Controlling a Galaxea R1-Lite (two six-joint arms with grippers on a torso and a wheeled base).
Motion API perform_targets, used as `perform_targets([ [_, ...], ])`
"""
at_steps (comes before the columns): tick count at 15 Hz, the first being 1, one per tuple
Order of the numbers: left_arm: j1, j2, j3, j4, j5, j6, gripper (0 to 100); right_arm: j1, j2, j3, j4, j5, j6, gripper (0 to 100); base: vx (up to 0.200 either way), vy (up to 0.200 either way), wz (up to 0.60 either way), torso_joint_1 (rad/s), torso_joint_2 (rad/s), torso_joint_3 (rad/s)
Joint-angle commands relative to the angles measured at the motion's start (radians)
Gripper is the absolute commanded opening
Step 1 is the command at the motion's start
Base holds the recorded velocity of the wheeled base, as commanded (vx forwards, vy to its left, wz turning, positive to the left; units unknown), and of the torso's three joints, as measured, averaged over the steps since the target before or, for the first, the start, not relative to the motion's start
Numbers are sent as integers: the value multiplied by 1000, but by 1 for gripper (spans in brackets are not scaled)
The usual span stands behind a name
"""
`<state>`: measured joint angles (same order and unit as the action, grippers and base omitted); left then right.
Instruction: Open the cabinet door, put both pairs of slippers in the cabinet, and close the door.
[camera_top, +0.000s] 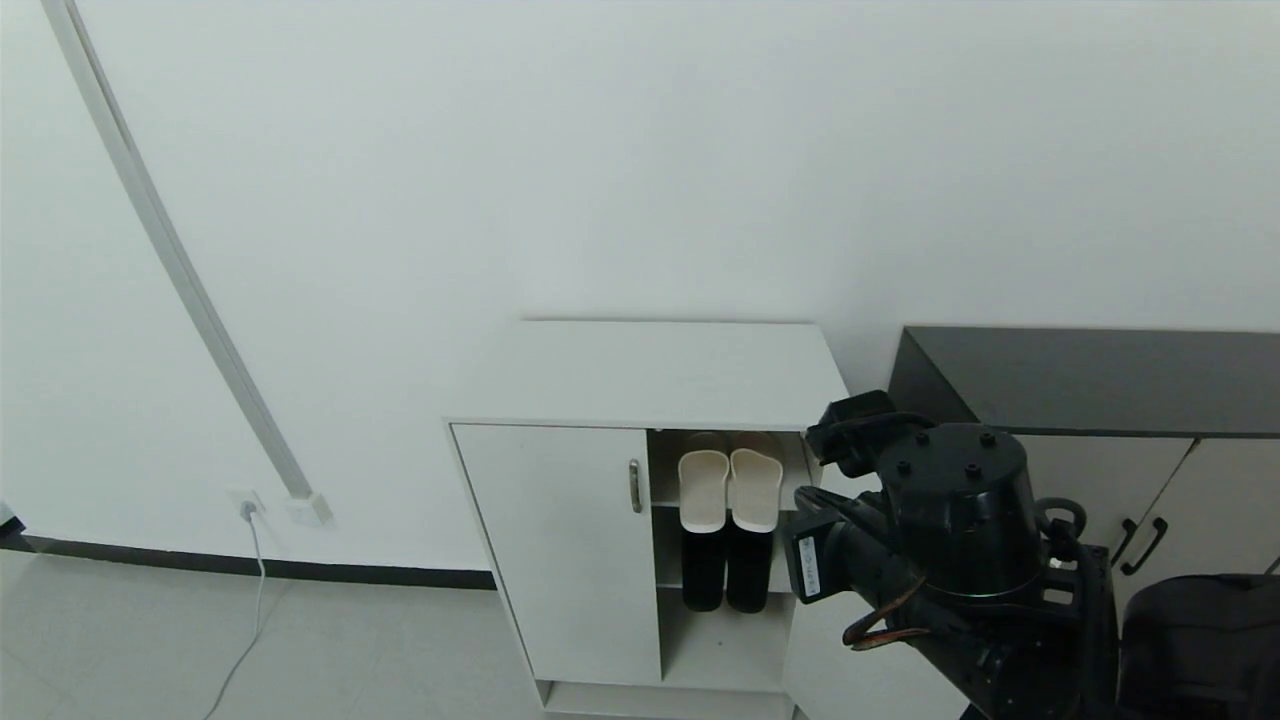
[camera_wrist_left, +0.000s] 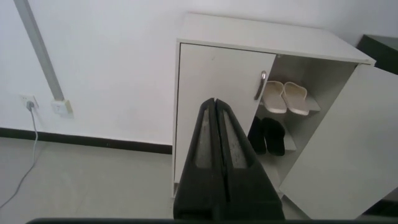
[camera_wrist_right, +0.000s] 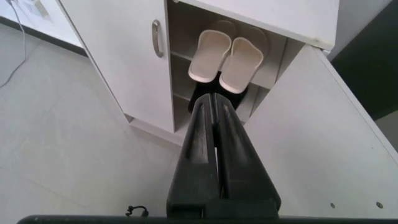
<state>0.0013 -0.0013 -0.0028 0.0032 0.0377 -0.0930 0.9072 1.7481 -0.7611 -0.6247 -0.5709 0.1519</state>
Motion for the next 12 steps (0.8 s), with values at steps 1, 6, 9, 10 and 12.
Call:
perform_targets([
  [1,0,1,0,0,1,-1,0,1,2,5,0,0,0,0,0,0,0,0,0,0],
  [6,0,1,0,0,1,1,0,1,4,5,0,0,0,0,0,0,-600,4,0,0],
  [9,0,1,0,0,1,-1,0,-8,2,5,-1,-3,-17,0,0,0,-600,9,-6,2],
  [10,0,1,0,0,1,-1,0,-13,2,5,-1,-3,-18,0,0,0,0,0,0,0],
  [12,0,1,0,0,1,-1,0,-16,2,6,-10,-3,-18,0,0,0,0,0,0,0],
])
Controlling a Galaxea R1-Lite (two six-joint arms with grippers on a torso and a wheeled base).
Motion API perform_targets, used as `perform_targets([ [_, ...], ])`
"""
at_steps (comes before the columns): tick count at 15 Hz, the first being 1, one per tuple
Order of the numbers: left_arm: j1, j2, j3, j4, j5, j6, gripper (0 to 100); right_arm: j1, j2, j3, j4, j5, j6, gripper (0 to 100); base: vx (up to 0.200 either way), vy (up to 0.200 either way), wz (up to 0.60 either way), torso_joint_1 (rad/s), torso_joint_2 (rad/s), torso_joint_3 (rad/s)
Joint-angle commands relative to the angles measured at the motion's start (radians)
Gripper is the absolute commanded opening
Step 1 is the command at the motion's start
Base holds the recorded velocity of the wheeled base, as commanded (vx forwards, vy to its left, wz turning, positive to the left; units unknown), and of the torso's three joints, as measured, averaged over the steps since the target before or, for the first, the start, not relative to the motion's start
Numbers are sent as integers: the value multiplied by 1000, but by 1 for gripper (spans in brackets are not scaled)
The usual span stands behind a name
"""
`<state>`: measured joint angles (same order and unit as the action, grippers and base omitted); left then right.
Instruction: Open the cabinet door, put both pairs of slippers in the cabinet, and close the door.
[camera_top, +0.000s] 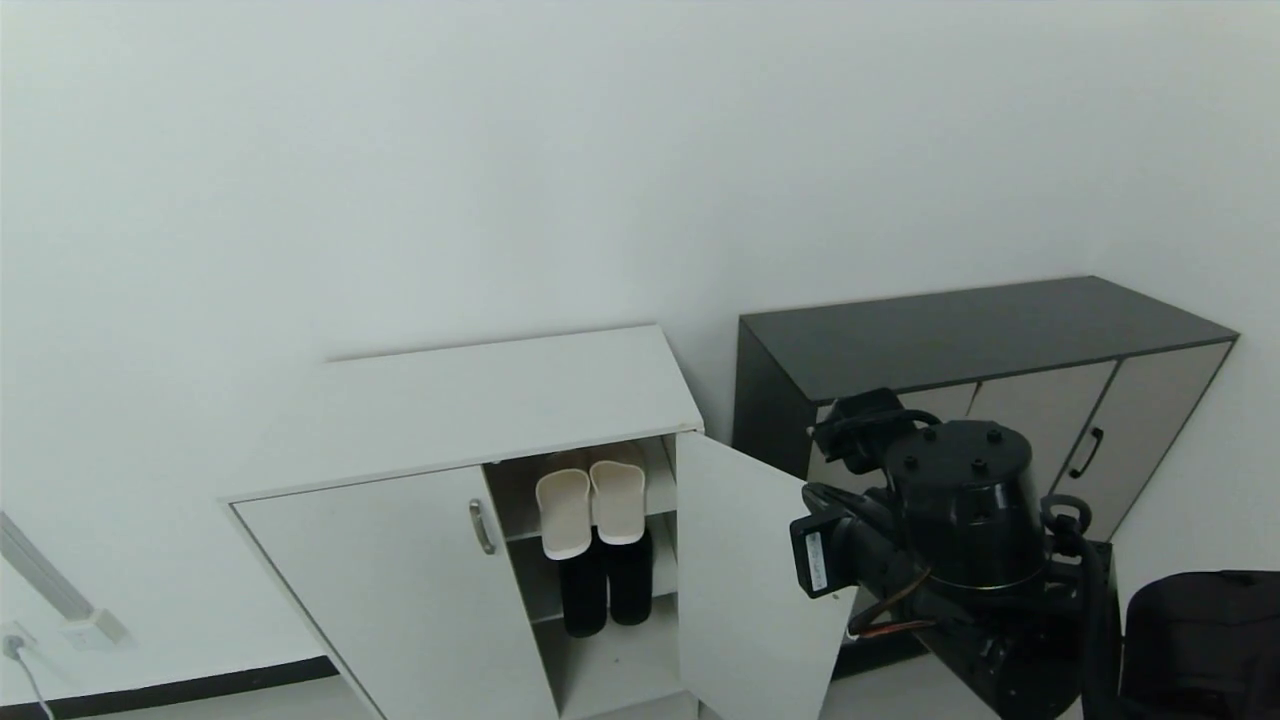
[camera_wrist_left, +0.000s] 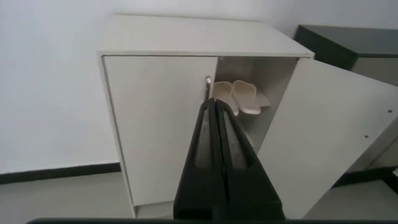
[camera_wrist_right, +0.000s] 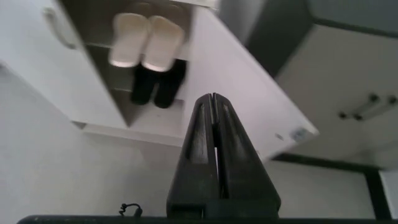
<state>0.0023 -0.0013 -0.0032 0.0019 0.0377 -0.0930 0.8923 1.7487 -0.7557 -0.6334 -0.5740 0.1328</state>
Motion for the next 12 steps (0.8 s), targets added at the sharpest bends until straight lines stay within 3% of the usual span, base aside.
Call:
perform_targets([
  [1,-1,1,0,1,1,-1,0,-4,2,3,-3,2,1,0,0,0,0,0,0,0],
  [7,-1,1,0,1,1,-1,0,-32,5,9,-3,2,-19,0,-200,0,0,1,2,-2],
  [12,-1,1,0,1,1,1,0,-141,75,-28,-48,28,-22,0,0,0,0,0,0,0],
])
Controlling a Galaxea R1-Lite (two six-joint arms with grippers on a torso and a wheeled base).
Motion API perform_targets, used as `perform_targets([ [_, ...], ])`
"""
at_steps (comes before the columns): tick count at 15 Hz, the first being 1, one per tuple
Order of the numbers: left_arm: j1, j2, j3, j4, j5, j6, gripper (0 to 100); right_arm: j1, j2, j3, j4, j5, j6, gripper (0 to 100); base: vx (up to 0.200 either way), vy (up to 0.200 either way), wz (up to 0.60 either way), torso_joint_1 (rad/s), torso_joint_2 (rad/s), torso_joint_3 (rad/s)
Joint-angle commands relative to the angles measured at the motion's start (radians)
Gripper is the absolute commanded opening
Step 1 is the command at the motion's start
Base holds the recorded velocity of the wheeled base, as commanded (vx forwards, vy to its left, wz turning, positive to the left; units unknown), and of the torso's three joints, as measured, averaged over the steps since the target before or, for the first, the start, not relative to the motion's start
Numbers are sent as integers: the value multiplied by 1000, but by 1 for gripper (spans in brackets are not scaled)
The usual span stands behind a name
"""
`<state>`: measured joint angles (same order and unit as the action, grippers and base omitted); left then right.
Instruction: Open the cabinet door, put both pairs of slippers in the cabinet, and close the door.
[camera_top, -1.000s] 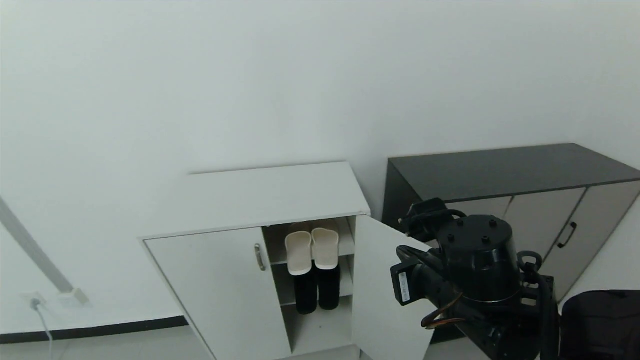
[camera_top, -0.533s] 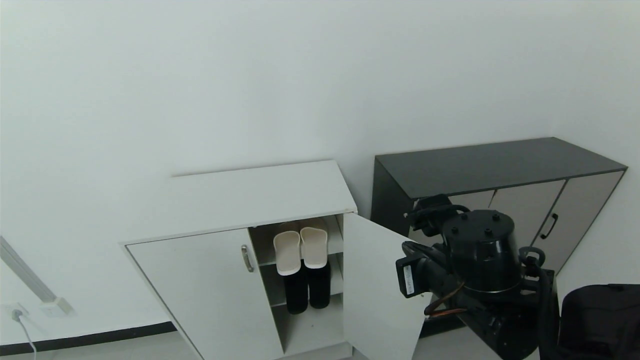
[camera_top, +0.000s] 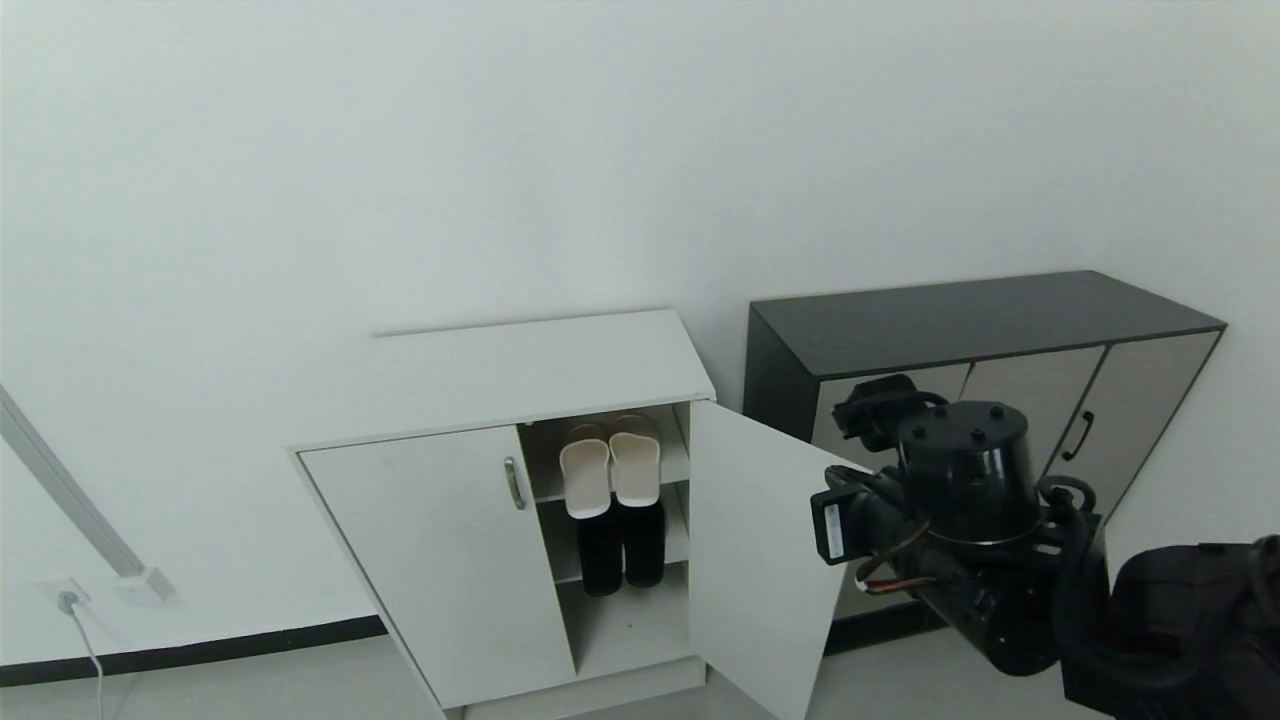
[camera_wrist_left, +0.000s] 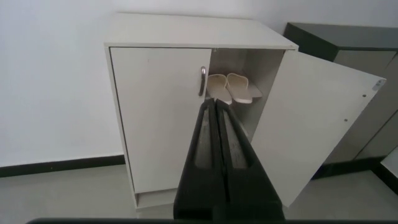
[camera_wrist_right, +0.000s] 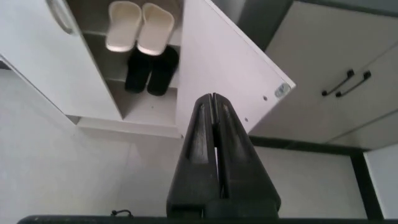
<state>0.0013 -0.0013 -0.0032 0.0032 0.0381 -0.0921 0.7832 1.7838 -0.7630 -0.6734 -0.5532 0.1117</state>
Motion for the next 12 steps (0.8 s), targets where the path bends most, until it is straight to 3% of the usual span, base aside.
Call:
perform_targets([
  [1,0,1,0,0,0,0,0,-64,68,-52,-6,22,0,0,0,0,0,0,0,0],
  [4,0,1,0,0,0,0,0,-162,132,-147,-3,141,5,0,0,0,0,0,0,0],
  [12,0,1,0,0,0,-1,0,-280,299,-314,3,188,5,0,0,0,0,0,0,0],
])
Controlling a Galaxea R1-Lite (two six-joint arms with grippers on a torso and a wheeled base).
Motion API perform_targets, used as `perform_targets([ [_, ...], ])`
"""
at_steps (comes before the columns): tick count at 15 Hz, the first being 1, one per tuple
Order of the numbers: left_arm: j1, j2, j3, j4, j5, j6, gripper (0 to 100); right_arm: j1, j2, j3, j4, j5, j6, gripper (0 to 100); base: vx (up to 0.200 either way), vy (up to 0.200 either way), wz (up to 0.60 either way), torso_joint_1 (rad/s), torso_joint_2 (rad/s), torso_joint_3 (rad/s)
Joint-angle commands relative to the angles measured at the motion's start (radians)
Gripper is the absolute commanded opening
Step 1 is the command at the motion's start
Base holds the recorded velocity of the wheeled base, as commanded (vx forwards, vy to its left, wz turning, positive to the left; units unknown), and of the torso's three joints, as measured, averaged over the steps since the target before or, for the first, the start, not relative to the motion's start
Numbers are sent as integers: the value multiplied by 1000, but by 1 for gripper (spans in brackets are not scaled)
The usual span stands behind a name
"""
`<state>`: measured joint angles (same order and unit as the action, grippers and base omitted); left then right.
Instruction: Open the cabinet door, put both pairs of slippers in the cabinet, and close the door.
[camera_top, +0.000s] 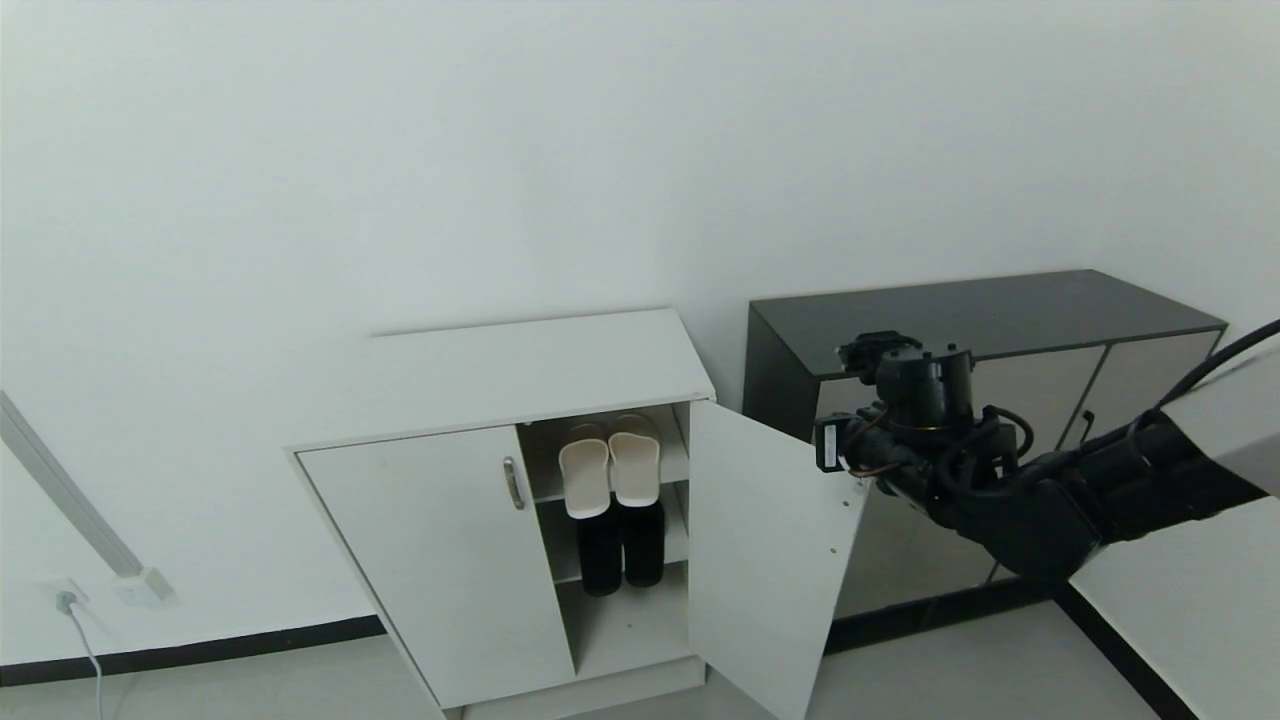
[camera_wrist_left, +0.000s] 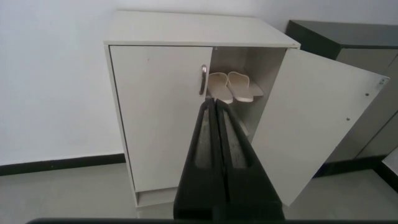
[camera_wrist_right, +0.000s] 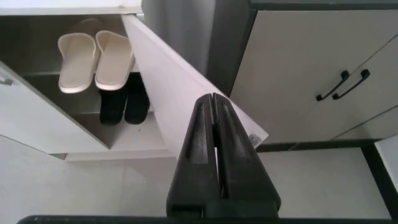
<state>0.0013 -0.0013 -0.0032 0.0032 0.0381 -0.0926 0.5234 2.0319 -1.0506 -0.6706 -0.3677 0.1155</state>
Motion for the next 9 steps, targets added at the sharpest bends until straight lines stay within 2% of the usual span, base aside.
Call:
perform_targets([
  [1,0,1,0,0,0,-3,0,-29,73,-34,0,18,3,0,0,0,0,0,0,0],
  [9,0,1,0,0,2,-3,0,-97,255,-178,0,52,7,0,0,0,0,0,0,0],
])
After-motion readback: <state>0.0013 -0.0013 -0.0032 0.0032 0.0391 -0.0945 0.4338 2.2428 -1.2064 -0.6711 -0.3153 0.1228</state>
